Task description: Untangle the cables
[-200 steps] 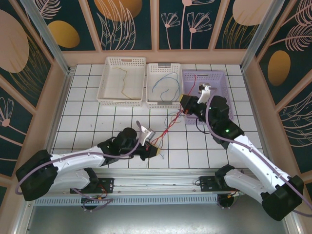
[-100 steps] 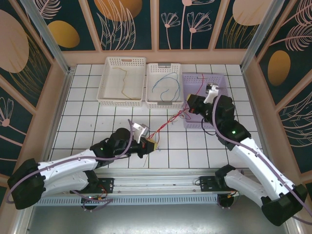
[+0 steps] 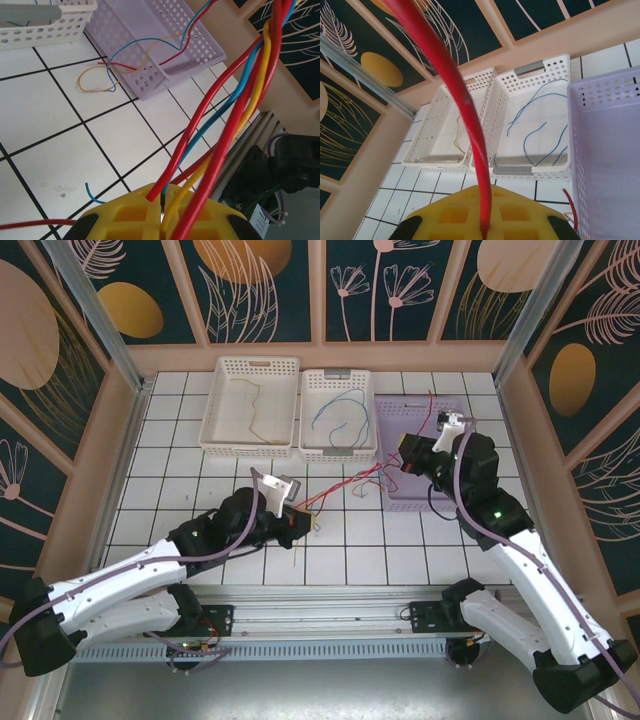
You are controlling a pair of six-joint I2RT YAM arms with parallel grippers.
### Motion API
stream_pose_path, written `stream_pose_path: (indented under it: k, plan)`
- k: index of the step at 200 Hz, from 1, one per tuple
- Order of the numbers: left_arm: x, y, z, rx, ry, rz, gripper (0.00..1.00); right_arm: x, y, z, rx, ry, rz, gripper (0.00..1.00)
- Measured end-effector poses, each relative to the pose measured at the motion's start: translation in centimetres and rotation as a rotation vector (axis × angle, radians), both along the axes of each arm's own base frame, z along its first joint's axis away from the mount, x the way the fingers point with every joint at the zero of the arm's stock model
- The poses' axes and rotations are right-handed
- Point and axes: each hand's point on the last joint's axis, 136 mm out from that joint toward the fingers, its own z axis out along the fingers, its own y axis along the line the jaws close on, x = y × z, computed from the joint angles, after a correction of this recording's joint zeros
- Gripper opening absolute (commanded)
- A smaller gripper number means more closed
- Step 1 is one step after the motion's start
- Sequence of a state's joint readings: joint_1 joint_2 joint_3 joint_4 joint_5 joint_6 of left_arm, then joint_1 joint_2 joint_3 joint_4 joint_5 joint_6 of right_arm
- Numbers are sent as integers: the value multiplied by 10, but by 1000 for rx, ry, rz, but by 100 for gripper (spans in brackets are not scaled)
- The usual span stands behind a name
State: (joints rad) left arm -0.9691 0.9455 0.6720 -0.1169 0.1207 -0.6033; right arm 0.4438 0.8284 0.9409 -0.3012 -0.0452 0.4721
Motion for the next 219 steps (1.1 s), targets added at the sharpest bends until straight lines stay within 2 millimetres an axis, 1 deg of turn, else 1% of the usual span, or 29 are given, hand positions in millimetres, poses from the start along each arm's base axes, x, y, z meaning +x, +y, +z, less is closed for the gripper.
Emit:
stream_pose_path:
  k: [19,29,47,60,76,89,108,113,137,160,182,219]
  plan:
    - [-6,0,10,-18,-9,-29,0,2,4,2,6,4,18,0]
    - [-12,1,14,-32,-10,-57,5,4,7,1,10,8,33,0]
    - [-21,1,19,-59,-10,-98,10,8,15,-3,21,24,69,0]
    - [-29,2,16,-68,5,-130,17,13,17,-3,27,24,77,0]
    - [-40,5,5,-71,36,-169,24,23,10,3,41,-4,43,0]
    - [-48,6,-1,-79,61,-197,29,26,9,10,56,-27,42,0]
    - [-55,7,-4,-104,81,-216,48,25,13,20,76,-56,66,0]
    - [-56,7,-4,-111,80,-219,50,25,14,22,83,-62,70,0]
    - [-57,7,-3,-163,80,-216,53,24,18,31,104,-85,93,0]
    - [-55,7,-16,-168,101,-198,53,22,22,34,116,-91,115,0]
    - [-48,10,-26,-153,102,-148,54,20,25,35,120,-91,136,0]
    - [-35,13,-25,-157,69,-75,59,17,29,38,133,-100,165,0]
